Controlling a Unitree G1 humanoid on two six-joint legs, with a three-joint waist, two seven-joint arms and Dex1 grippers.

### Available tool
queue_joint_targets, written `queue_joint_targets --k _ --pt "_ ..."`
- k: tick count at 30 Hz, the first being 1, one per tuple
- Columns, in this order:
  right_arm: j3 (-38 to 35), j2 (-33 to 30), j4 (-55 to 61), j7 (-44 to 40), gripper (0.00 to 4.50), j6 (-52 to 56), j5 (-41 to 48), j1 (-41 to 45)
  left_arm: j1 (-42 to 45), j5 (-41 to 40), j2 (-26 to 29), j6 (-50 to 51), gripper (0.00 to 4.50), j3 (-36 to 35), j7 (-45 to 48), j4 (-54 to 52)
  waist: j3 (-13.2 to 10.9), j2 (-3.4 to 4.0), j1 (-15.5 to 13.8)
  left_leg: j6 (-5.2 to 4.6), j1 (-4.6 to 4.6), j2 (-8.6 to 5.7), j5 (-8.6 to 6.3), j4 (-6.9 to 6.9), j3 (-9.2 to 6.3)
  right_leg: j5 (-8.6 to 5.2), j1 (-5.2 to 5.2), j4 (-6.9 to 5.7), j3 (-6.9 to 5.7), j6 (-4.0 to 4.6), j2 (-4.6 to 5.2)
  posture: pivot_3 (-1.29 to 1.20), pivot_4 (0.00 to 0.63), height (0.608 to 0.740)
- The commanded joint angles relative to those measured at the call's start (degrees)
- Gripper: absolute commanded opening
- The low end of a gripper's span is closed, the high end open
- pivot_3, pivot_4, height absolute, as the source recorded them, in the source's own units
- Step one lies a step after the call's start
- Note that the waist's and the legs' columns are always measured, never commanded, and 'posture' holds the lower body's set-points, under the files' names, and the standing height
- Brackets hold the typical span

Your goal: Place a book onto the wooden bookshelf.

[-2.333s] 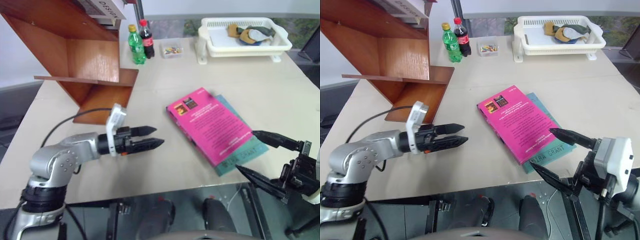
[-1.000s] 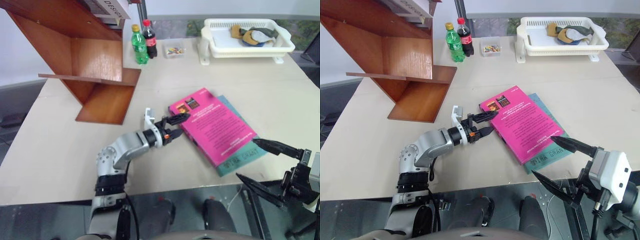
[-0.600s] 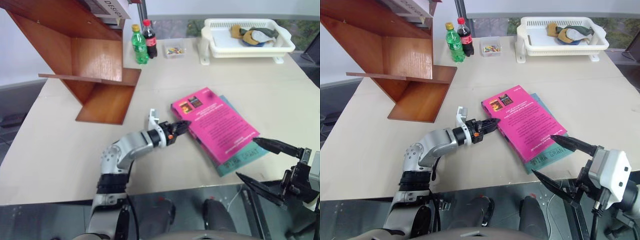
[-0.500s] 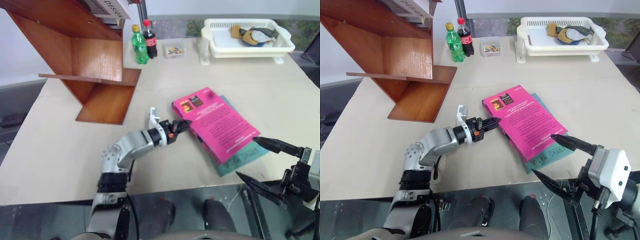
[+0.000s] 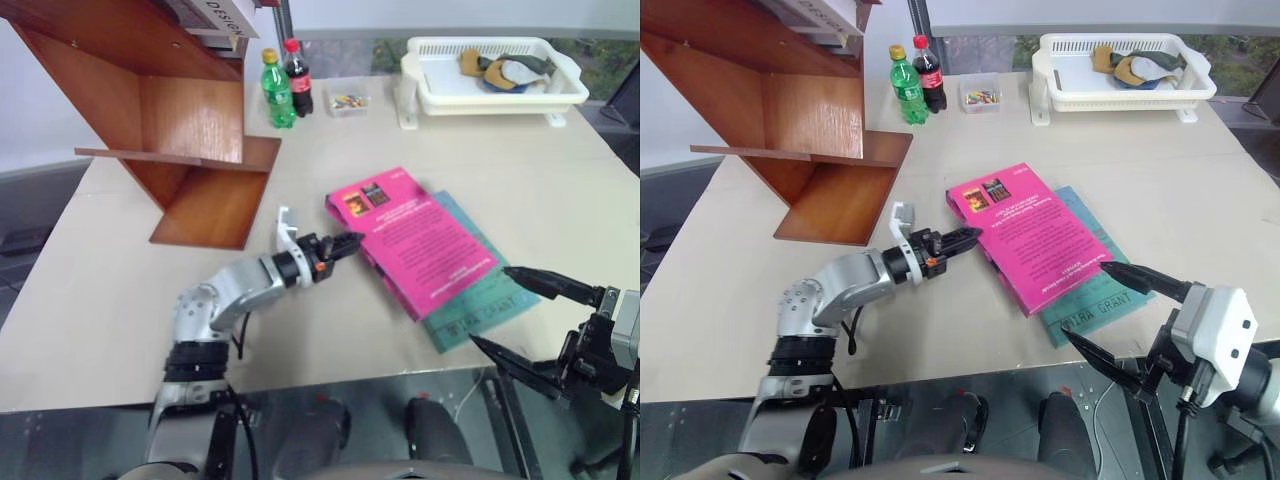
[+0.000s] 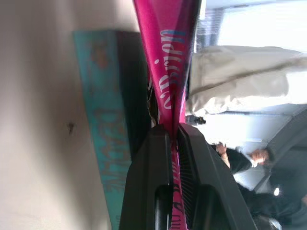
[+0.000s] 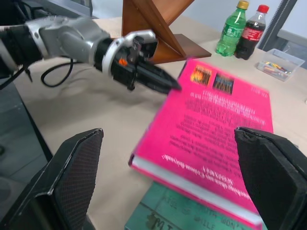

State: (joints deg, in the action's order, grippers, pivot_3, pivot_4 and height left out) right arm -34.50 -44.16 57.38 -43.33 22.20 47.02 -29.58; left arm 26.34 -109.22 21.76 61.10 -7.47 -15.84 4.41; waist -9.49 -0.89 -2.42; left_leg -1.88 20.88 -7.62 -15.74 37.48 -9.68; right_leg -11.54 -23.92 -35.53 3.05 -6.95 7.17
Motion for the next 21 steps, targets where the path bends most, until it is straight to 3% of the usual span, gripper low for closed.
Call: queue_joint_targets --k 1,8,13,21 --pt "-0.20 -0.68 -0.16 -0.24 4.50 -0.38 0.78 1.12 4.19 7.87 6.85 3.48 0.24 -1.31 14.46 -8.88 -0.02 -0.02 0.10 -0.07 0.03 0.00 0.04 0.00 0.01 0.00 -0.04 -0.01 0.00 0.00 -0.03 0.00 0.150 0.740" --pt "0.87 -1.13 -2.65 -1.96 4.50 -0.66 0.67 3.16 10.06 30.42 18.55 -3.27 0.24 -0.12 40.96 -19.93 -0.03 0.02 0.11 -0.15 0.02 0.02 0.08 -0.09 0.09 -0.01 -0.05 0.04 0.04 0.03 -0.02 0.00 0.150 0.740" --pt "2.95 -2.05 -5.85 -3.82 4.50 -0.98 0.22 7.13 12.19 55.85 26.91 -21.31 0.24 5.52 58.79 -26.07 -0.14 -0.02 0.29 -0.15 0.03 0.12 0.08 -0.12 0.25 0.00 -0.07 0.13 0.09 0.03 -0.04 0.00 0.150 0.740" --pt "6.80 -2.10 -10.24 -7.24 4.50 -2.29 -0.84 12.62 15.24 83.55 30.97 -50.74 0.24 7.15 70.67 -22.93 -0.24 -0.11 0.24 -0.19 0.19 0.20 0.07 -0.16 0.21 0.06 -0.11 0.44 0.00 0.10 -0.07 0.00 0.150 0.740"
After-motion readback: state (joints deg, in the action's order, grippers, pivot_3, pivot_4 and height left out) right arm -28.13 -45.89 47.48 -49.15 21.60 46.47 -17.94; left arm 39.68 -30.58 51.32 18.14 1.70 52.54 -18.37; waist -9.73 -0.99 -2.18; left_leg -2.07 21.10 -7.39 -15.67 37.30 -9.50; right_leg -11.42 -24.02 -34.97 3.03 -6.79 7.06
